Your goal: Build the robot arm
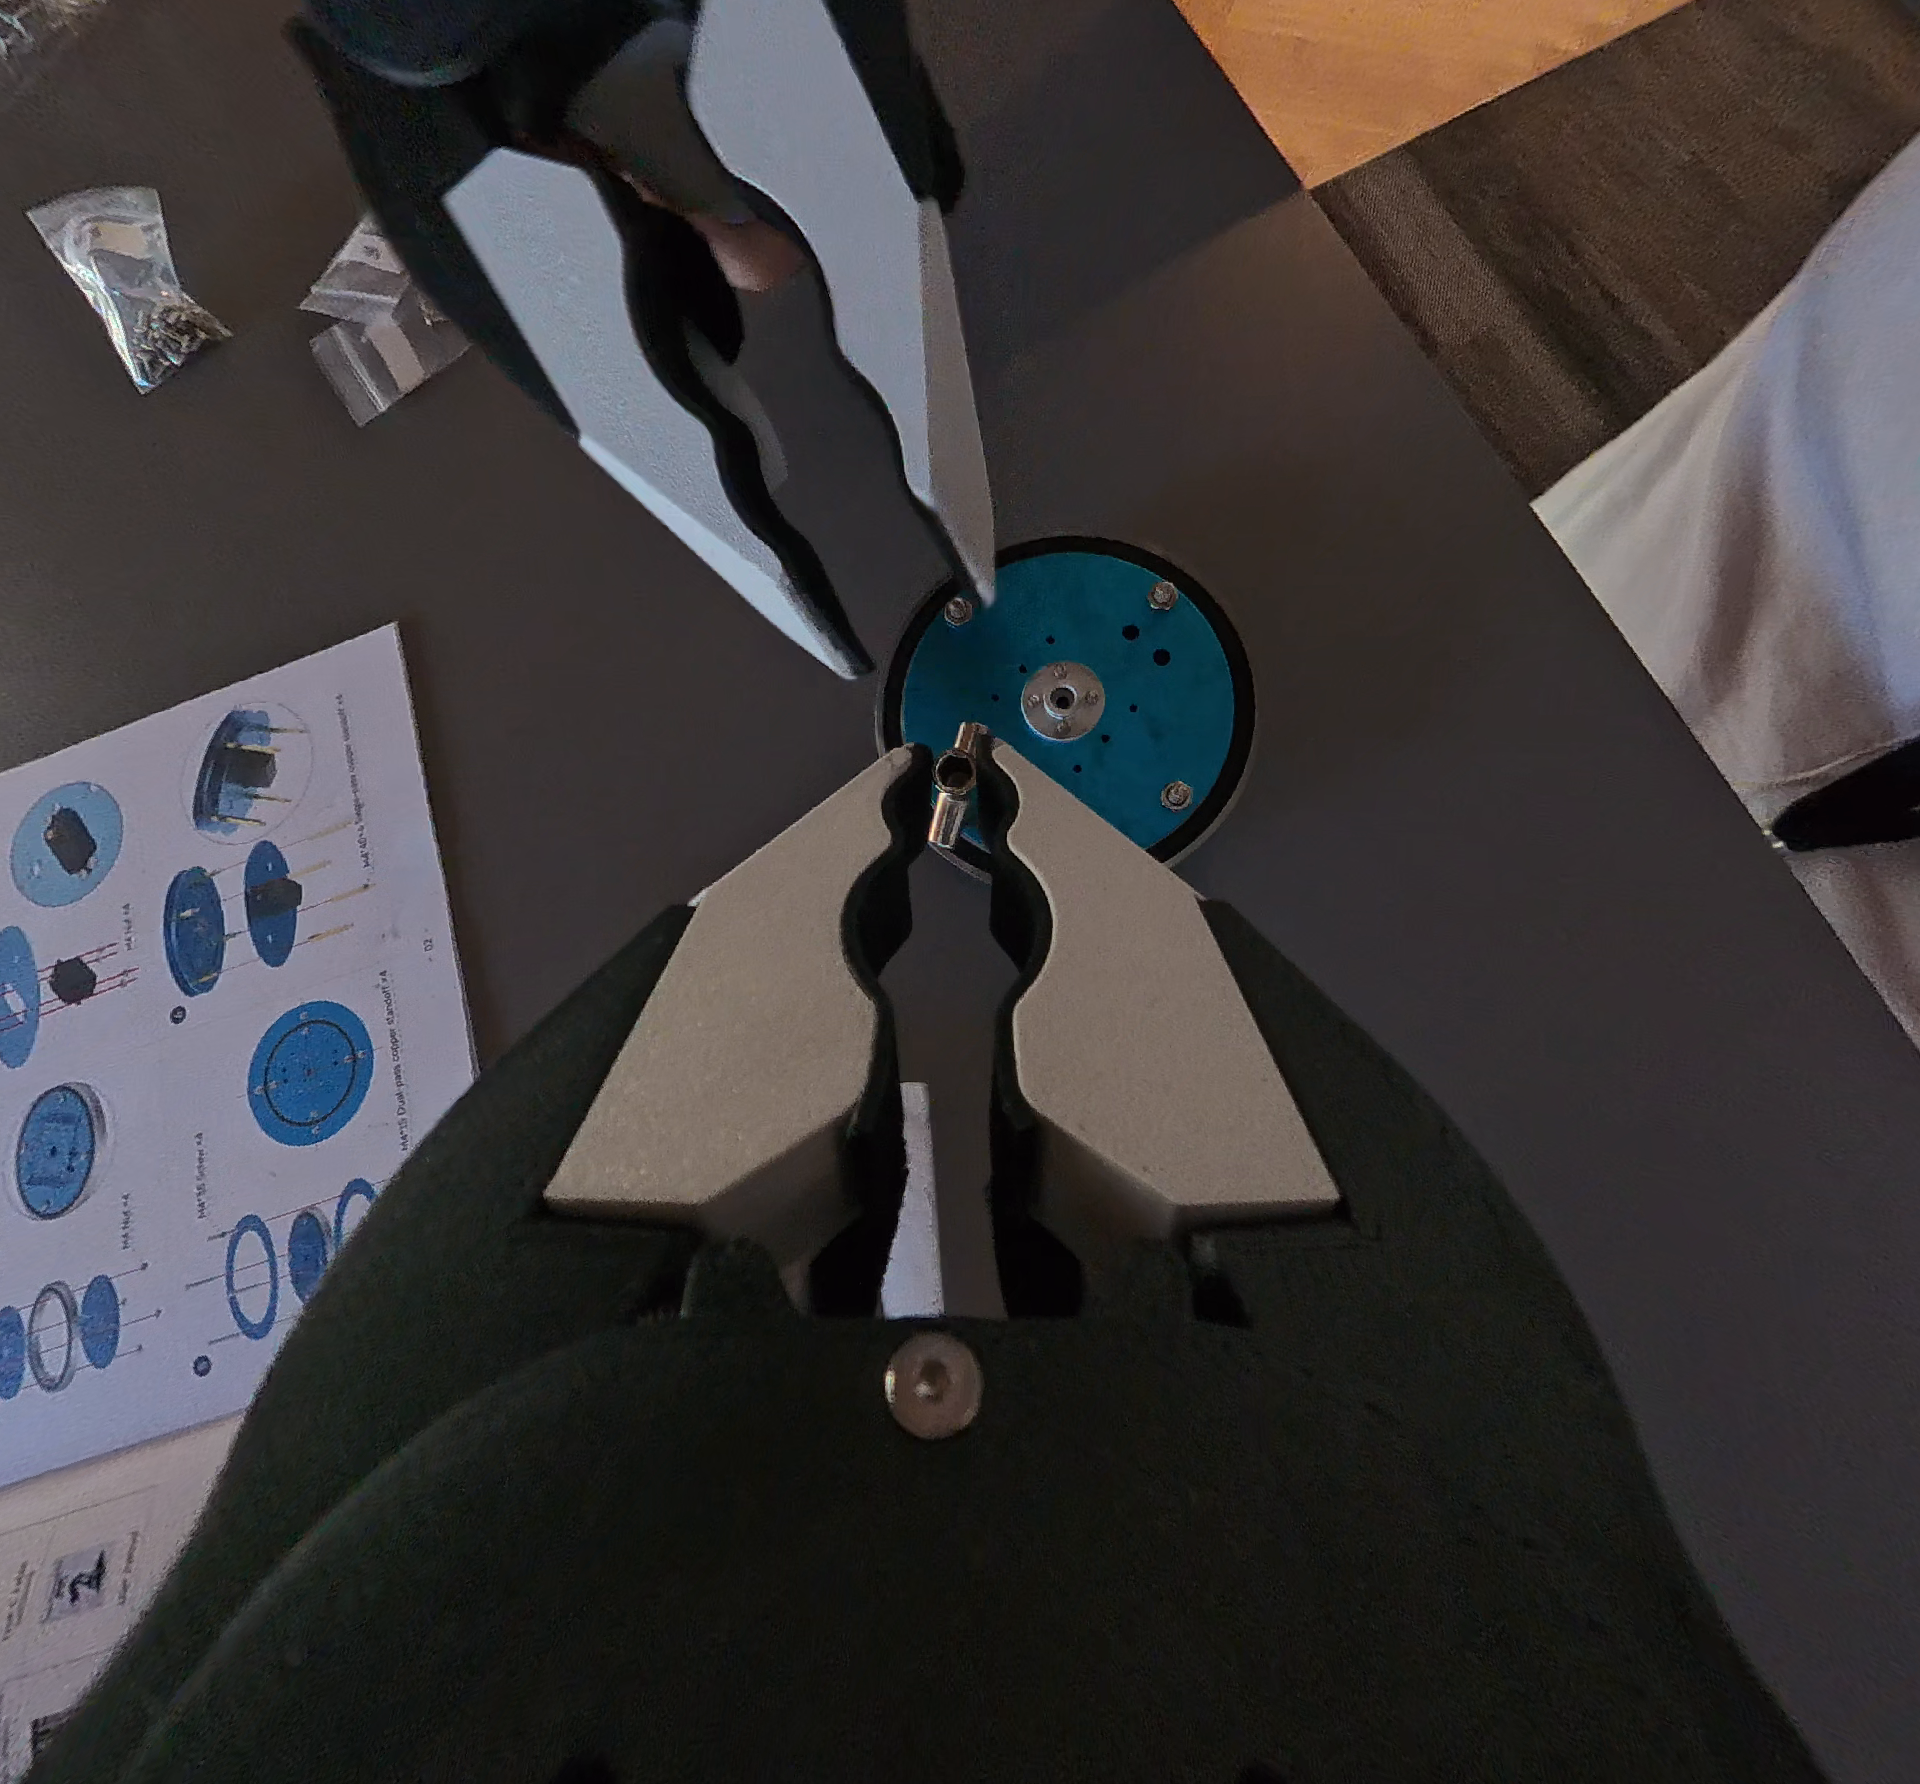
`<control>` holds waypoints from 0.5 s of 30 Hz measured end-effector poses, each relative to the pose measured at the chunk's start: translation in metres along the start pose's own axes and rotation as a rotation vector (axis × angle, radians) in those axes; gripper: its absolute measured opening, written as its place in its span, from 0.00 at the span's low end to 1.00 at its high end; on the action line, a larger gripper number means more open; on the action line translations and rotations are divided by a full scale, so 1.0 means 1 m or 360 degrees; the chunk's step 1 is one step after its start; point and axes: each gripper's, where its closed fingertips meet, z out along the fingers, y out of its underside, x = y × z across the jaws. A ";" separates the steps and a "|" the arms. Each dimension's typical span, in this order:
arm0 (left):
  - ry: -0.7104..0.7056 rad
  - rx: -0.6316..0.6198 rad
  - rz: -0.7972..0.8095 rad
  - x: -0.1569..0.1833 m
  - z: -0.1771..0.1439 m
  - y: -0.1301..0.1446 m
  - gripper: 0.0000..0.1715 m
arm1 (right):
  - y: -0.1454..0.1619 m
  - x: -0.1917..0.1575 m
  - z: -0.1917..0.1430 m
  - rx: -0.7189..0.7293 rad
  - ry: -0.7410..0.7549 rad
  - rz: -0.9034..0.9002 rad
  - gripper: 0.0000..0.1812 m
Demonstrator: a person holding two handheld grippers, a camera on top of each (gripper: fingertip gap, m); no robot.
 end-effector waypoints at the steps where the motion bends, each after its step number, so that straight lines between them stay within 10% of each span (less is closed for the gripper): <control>1: -0.0001 -0.0001 0.0007 0.001 0.000 0.000 0.04 | -0.001 -0.002 -0.001 -0.0052 -0.0096 -0.0088 0.13; 4: 0.0003 0.0000 0.0029 0.003 0.000 0.000 0.04 | 0.012 0.019 -0.002 -0.0291 -0.0079 -0.0475 0.14; 15: 0.0040 0.0035 -0.0041 0.001 0.008 -0.008 0.00 | 0.004 0.014 0.016 -0.0416 -0.0947 -0.0394 0.26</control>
